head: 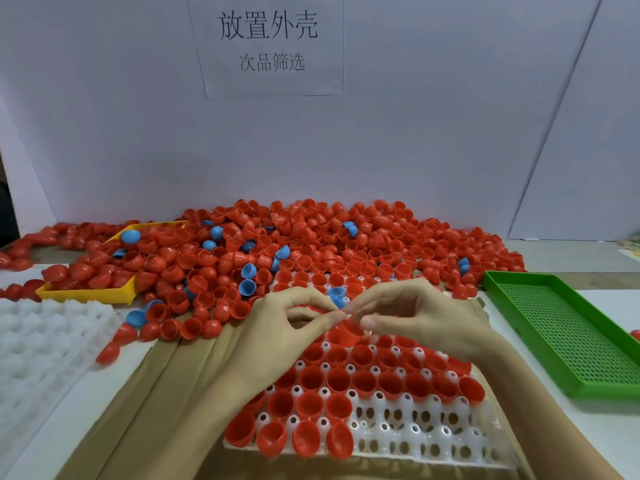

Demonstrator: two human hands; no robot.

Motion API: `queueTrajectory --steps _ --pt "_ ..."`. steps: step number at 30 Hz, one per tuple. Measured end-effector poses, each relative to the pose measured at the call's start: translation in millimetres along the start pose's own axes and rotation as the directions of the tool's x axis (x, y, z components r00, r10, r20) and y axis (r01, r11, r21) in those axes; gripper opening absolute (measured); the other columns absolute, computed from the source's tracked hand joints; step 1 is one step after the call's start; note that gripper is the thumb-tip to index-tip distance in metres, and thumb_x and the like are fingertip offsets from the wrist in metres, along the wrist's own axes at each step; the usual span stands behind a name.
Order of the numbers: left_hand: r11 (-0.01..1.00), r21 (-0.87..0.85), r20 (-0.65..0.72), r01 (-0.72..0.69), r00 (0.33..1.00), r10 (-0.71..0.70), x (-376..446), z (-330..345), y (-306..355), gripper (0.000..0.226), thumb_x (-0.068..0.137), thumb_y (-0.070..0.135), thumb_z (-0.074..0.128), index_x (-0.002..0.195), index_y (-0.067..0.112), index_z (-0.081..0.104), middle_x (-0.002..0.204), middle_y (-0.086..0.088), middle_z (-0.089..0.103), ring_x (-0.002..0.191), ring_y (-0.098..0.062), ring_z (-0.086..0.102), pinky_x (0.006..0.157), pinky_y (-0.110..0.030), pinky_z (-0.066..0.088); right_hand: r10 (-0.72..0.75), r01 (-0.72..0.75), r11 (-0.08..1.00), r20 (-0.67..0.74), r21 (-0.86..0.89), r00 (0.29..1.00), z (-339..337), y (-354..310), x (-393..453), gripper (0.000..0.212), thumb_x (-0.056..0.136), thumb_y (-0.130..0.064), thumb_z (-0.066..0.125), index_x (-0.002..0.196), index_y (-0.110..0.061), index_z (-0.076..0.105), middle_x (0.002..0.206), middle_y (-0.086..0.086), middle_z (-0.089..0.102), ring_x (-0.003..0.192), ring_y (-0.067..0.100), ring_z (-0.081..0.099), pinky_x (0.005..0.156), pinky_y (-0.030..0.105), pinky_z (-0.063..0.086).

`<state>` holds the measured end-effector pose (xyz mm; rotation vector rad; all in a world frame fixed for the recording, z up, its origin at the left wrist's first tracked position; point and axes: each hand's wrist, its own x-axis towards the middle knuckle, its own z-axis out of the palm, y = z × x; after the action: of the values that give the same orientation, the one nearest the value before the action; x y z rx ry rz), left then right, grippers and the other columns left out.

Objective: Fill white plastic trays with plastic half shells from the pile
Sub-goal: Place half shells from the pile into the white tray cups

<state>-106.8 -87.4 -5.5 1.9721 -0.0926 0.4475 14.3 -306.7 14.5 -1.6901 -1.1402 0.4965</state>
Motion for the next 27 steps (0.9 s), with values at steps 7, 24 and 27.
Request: queueTrajectory --steps 7,24,27 --pt "1.000 -0.018 0.006 -0.006 1.000 0.006 1.3 -0.1 2.0 0.024 0.080 0.044 0.082 0.103 0.039 0.075 0.109 0.018 0.074 0.097 -0.004 0.074 0.089 -0.018 0.056 -0.027 0.025 0.998 -0.040 -0.066 0.999 12.6 -3.0 1.9 0.018 0.095 -0.012 0.077 0.113 -0.012 0.077 0.096 0.009 0.078 0.085 0.023 0.074 0.080 0.028 0.060" --pt "0.785 -0.468 0.488 0.406 0.859 -0.154 6.4 -22.0 -1.1 0.039 0.101 0.013 0.062 0.140 0.015 0.063 0.138 -0.017 0.064 0.132 -0.034 0.059 0.114 -0.044 0.045 -0.175 0.130 0.941 -0.120 -0.312 0.977 19.9 -7.2 2.9 0.021 0.100 -0.008 0.070 0.113 -0.022 0.076 0.108 -0.007 0.069 0.094 0.025 0.067 0.078 0.041 0.060" --pt "0.777 -0.484 0.470 0.403 0.868 -0.158 8.0 -23.0 -4.0 0.034 0.104 0.020 0.056 0.135 0.015 0.067 0.141 -0.009 0.064 0.130 -0.031 0.058 0.112 -0.043 0.042 -0.146 0.122 0.954 -0.069 -0.272 0.987 23.9 -6.3 3.5 0.023 0.102 -0.009 0.067 0.119 -0.022 0.077 0.095 -0.002 0.074 0.081 0.027 0.070 0.075 0.046 0.060"
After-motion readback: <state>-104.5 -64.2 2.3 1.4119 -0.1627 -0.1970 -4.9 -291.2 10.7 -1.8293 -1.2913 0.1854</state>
